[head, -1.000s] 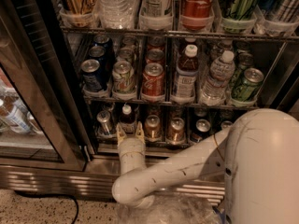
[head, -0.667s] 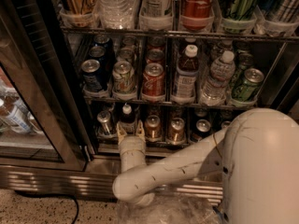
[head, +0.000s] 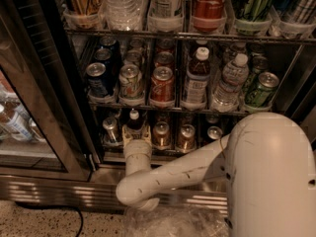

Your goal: Pick blue plastic bottle from bottom shelf of fridge

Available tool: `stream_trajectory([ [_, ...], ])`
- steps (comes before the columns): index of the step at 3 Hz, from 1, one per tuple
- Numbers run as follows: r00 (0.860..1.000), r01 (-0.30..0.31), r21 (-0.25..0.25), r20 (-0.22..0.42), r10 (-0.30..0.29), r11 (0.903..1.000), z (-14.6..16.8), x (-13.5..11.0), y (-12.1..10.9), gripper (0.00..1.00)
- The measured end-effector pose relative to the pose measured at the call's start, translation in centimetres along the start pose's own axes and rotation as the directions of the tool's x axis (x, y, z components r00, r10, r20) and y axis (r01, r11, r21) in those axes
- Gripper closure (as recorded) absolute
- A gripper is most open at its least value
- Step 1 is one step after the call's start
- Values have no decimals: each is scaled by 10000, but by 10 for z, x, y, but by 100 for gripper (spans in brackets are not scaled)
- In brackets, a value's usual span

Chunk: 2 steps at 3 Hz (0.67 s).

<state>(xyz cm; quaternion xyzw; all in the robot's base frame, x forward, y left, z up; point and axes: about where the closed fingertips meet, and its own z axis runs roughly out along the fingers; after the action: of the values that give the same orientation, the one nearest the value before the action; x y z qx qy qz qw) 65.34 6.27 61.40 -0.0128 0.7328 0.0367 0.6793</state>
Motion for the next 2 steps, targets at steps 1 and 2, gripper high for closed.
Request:
stream_trajectory([
  [1,10000,21,100,-27,-21,9999,2,1,1,60],
  [2,10000,21,100,-27,-21,9999,2,1,1,83],
])
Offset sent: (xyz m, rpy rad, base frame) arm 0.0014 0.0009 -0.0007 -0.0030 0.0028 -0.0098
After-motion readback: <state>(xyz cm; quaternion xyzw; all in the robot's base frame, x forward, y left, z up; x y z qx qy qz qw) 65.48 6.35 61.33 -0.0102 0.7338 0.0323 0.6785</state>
